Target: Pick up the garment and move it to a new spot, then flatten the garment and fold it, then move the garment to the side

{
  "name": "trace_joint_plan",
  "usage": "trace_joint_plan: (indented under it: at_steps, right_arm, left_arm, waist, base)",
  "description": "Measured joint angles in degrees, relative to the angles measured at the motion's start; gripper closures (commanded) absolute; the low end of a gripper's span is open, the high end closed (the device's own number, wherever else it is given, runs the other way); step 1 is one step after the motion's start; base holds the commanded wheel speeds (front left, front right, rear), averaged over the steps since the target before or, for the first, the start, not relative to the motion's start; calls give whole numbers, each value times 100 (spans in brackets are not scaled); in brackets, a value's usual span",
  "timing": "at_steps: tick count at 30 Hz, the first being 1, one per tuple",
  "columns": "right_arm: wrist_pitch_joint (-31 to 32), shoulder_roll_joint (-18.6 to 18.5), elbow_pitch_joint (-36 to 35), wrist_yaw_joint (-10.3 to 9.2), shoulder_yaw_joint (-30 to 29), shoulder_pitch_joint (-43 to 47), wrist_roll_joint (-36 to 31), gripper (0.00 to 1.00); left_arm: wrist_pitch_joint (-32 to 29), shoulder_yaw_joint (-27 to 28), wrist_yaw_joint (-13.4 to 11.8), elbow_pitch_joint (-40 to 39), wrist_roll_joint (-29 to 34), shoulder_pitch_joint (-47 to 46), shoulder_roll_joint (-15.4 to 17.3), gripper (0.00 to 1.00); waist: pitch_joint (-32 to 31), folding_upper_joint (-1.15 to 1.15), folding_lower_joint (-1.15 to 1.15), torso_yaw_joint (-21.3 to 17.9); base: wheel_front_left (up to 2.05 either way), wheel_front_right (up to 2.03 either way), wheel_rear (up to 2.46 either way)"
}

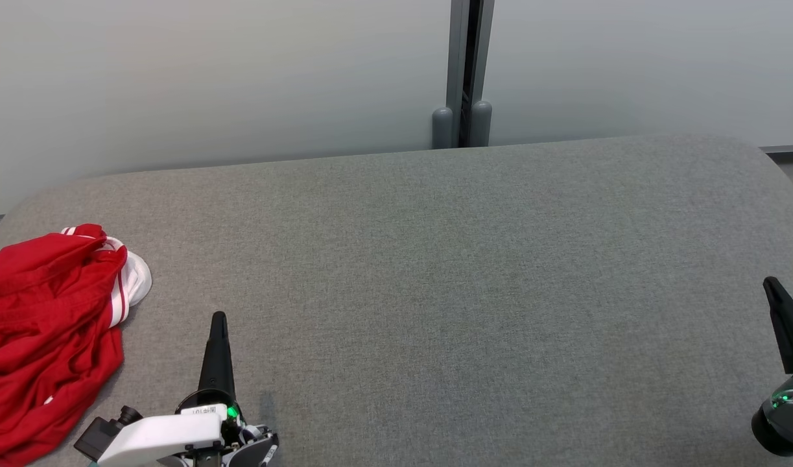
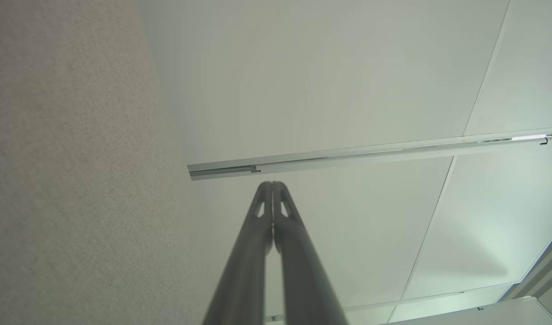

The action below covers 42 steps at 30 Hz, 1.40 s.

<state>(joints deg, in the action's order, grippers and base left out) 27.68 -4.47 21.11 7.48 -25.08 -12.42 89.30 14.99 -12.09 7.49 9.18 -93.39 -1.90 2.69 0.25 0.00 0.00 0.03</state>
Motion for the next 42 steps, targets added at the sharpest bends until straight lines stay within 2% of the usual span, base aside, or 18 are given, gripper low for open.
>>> trace_joint_plan:
  at_steps: [12,13,17,26,33,42]
  right_arm:
    - [0,8,12,1,-3,8,-2,100]
    - [1,33,38,0,-5,31,-2,0]
    - [-63,153,137,-7,18,207,-11,0]
    - [-572,109,-42,-7,304,208,-311,0]
    - [-916,-23,-213,-7,558,208,-917,0]
    - [-1347,-142,-643,-7,848,207,-2128,0]
  left_arm:
    - [-1,-1,0,13,1,8,-1,100]
    - [-1,-4,-1,49,1,34,-4,0]
    - [-10,-14,-5,204,1,178,-10,0]
    - [-25,14,-5,248,102,-9,45,0]
    - [-15,77,-7,249,627,-133,144,0]
    - [-10,174,-129,-32,1884,-232,203,0]
  waist:
    - [0,0,0,0]
    - [0,0,0,0]
    - [1,0,0,-1]
    - [1,0,0,1]
    - [-9,0,0,3]
    - [-22,0,0,9]
  base:
    - [0,0,0]
    - [0,0,0]
    - [0,0,0]
    - [0,0,0]
    - [0,0,0]
    - [0,0,0]
